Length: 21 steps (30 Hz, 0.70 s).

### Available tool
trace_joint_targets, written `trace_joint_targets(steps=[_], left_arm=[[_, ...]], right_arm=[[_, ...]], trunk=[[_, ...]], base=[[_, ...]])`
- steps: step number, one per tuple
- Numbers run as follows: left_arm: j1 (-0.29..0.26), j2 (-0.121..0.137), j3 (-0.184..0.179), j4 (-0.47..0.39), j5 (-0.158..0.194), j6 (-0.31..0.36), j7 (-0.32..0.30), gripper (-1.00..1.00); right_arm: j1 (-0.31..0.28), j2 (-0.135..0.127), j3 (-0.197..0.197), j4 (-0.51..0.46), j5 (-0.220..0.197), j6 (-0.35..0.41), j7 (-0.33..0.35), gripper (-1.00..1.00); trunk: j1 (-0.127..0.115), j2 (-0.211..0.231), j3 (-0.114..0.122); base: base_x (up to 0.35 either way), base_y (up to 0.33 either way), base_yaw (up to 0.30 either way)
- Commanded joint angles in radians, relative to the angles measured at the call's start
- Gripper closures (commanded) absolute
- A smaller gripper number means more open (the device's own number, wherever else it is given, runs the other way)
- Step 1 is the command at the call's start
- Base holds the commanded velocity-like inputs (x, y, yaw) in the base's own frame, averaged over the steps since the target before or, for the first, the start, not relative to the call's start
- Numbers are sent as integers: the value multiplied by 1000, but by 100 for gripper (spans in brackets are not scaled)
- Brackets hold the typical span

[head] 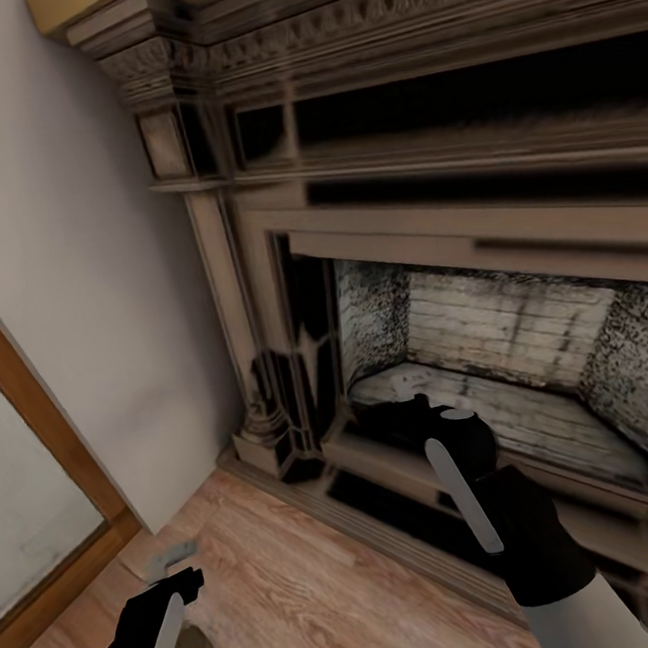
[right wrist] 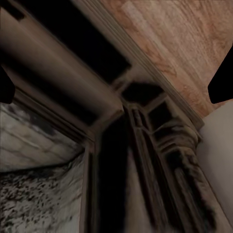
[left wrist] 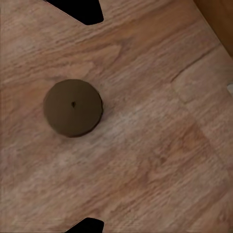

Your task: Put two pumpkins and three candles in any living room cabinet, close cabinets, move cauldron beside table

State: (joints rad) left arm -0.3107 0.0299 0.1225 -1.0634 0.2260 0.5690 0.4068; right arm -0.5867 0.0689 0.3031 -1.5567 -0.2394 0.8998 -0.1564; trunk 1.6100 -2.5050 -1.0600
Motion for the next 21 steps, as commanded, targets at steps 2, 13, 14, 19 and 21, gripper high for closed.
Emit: trace_joint_targets(steps=[2,13,14,19,21], left_arm=[[0,0,0,1,10,3,3,-100],[0,0,-1,2,9,7,0,-100],[0,0,-1,2,9,7,0,-100],[-5,5,2,2,9,7,1,-100],[-28,15,12,15,10,10,1,-100]], right_arm=[[-1,-1,0,-2,-11,4,-10,-100],[12,-17,-3,-34,-11,4,-8,-100],[12,-17,-3,-35,-11,4,-8,-100],[14,-19,-4,-37,-11,4,-8,-100],[14,-19,-4,-39,-11,4,-8,-100]], trunk=[[0,0,-1],[0,0,-1],[0,0,-1],[0,0,-1],[0,0,-1]], base=[[273,138,0],[70,36,0],[7,4,0],[4,2,0],[1,0,0]])
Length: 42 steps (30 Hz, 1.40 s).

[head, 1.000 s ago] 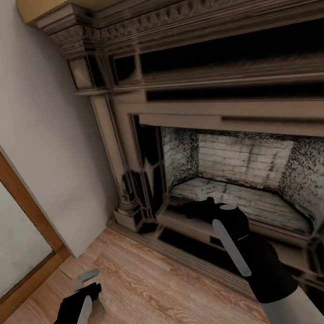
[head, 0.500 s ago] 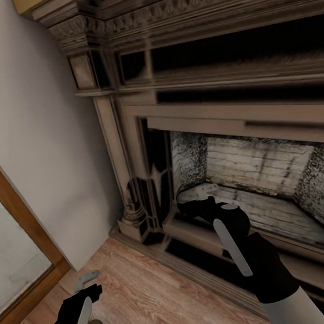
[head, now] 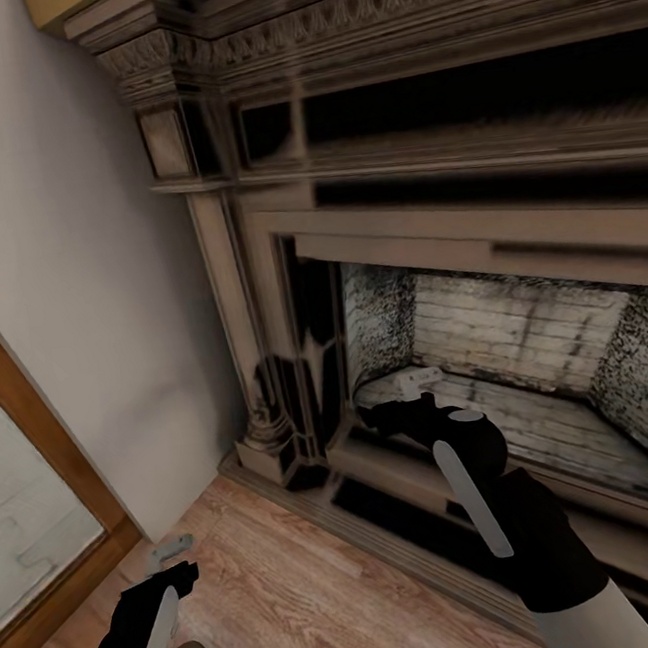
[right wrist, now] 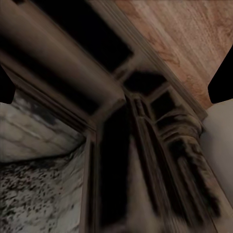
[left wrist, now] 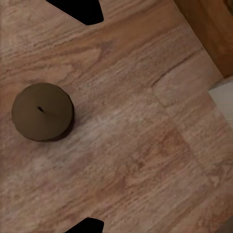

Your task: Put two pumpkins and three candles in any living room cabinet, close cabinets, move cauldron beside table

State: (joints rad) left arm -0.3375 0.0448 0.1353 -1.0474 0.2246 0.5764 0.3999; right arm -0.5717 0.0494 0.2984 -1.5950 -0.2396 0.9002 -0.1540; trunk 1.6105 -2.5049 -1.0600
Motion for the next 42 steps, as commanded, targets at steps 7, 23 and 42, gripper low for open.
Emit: trace_joint_targets(steps=[7,23,42], left_arm=[[-120,15,6,201,-3,-6,7,-100],[-166,15,-27,282,-8,-33,-18,-100],[-159,20,14,280,3,-38,-35,-100]], right_arm=[[3,-1,-1,-13,-10,3,-10,-100],[4,-2,-2,-17,-10,3,-12,-100],[4,-2,-1,-17,-10,4,-11,-100]], trunk=[[0,0,-1],[0,0,-1],[5,-3,-44]], base=[[0,0,0],[0,0,0],[0,0,0]])
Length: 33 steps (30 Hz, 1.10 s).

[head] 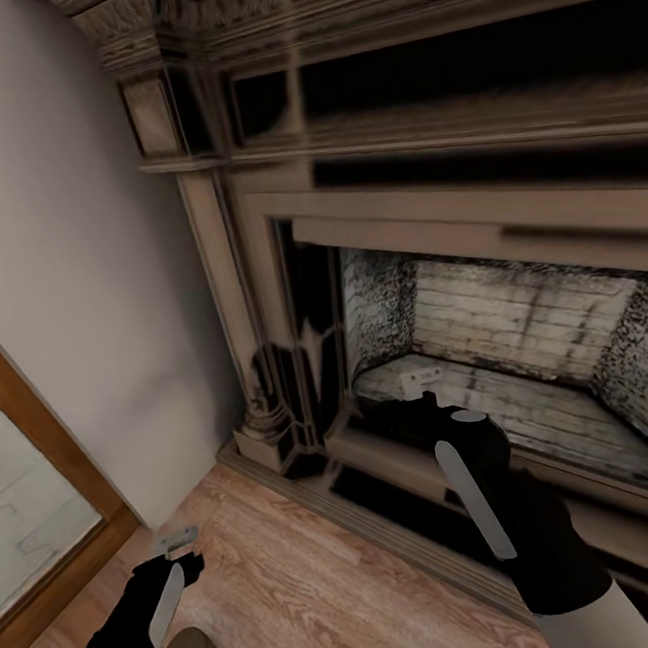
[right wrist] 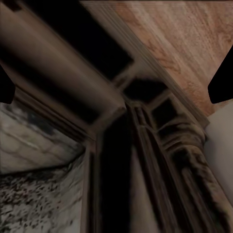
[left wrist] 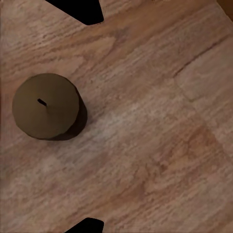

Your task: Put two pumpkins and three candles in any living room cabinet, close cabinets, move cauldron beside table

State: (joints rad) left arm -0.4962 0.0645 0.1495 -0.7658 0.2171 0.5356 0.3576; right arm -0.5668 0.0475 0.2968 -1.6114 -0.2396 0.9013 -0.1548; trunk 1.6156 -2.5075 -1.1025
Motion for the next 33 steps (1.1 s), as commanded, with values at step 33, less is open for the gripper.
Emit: trace_joint_targets(steps=[33], left_arm=[[47,42,84,84,-23,-158,-157,-100]], right_arm=[[7,21,33,11,-8,0,-11,-100]], trunk=[[3,-2,-32]], base=[[0,0,0]])
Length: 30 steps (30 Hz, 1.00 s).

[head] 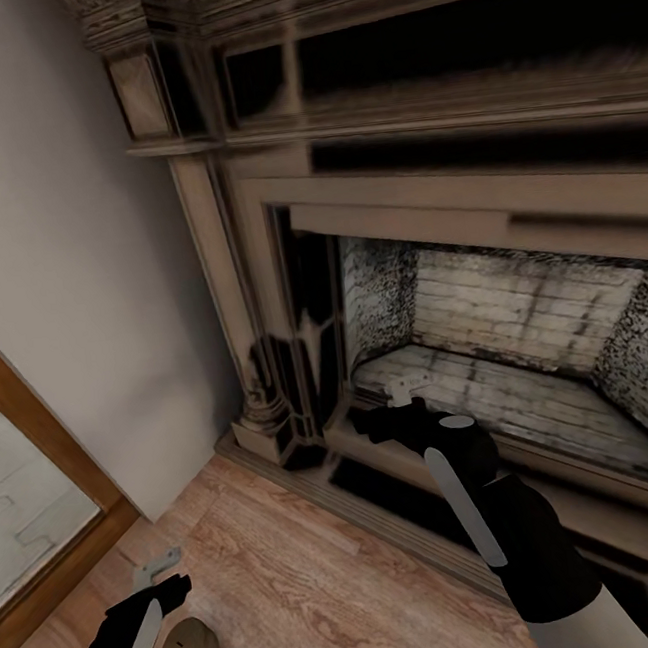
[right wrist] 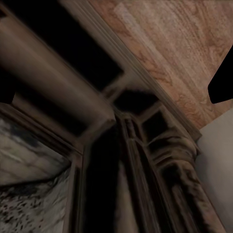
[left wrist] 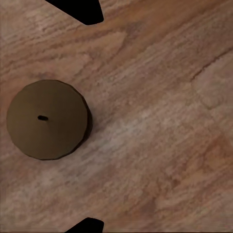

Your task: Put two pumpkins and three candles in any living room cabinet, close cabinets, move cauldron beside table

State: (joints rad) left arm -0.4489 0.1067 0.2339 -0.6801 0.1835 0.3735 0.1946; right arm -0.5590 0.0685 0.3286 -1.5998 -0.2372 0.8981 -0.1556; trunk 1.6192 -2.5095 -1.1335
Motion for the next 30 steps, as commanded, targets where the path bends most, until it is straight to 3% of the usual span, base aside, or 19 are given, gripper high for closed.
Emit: trace_joint_targets(steps=[1,11,14,30], left_arm=[[0,0,-1,-2,11,-1,0,-100],[40,5,-6,-38,26,-57,-56,-100],[43,5,-6,-41,26,-40,-73,-100],[37,2,-7,-44,27,29,-79,-100]], right_arm=[[-1,0,1,-1,-11,3,-10,-100],[29,-11,-1,10,-6,28,-14,-100],[34,-12,-2,7,-5,30,-14,-100],[39,-23,-7,-5,-7,33,-14,-100]], trunk=[[0,0,-1],[0,0,-1],[0,0,-1],[7,-4,-63]], base=[[0,0,0],[0,0,0],[0,0,0],[0,0,0]])
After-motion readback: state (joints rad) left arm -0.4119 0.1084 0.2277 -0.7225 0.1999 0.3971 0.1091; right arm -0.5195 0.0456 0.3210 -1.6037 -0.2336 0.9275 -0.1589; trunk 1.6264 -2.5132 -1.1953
